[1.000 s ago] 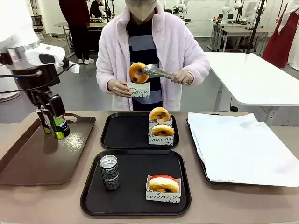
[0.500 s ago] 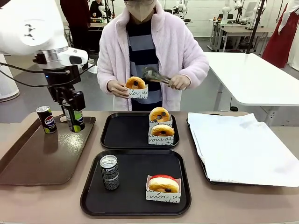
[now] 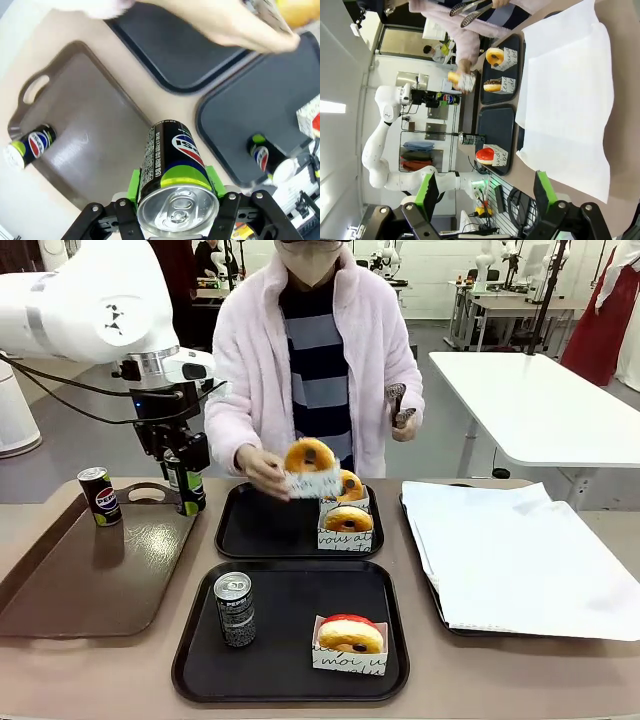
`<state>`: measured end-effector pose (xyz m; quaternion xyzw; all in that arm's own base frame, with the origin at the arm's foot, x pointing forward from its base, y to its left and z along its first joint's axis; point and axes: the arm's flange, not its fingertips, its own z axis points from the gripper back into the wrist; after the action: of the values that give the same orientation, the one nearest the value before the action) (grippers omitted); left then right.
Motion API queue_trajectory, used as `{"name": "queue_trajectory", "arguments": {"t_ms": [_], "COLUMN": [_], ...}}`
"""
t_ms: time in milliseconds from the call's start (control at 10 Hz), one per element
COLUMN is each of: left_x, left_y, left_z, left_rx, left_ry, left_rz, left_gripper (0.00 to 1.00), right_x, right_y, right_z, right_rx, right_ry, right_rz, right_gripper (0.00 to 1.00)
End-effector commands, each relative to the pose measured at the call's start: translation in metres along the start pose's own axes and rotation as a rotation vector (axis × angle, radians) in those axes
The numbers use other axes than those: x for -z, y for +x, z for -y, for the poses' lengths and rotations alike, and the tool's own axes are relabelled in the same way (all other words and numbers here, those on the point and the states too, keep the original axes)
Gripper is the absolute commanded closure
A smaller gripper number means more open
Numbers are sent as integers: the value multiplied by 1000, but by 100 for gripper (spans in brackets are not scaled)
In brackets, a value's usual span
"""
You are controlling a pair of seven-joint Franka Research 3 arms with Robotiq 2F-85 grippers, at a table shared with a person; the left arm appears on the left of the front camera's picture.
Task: Set up donuts and drinks on trays.
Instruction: Pick up one Pepsi coke from the Handle tray and place it on the Flat Tray without a Pepsi coke.
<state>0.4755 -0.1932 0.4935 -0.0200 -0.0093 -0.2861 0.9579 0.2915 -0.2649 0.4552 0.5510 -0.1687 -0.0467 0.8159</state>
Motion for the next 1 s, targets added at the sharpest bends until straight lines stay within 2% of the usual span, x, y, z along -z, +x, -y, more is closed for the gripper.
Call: {"name": "queue_trajectory", "arguments": {"t_ms": [0, 100, 200, 400, 700, 900], "left_x": [-48, -55, -55, -53, -50, -50], "left_y": [-110, -159, -186, -175, -180, -140], "left_z": [4, 10, 14, 3, 9, 0], "left_rx": [105, 126, 95, 98, 66, 70], "left_ry": [-29, 26, 44, 30, 53, 53], "left_rz": [-9, 27, 50, 39, 59, 39], "left_gripper": [41, 41, 41, 41, 41, 41], "right_x": [0, 0, 0, 0, 0, 0], "right_y": [0, 0, 0, 0, 0, 0], "right_z": [-1, -1, -1, -1, -1, -1], "right_rx": [-11, -11, -11, -11, -11, -11], "right_ry": [4, 4, 4, 4, 4, 4], "right_rz": [9, 9, 9, 9, 9, 9], "right_gripper": [0, 0, 0, 0, 0, 0]}}
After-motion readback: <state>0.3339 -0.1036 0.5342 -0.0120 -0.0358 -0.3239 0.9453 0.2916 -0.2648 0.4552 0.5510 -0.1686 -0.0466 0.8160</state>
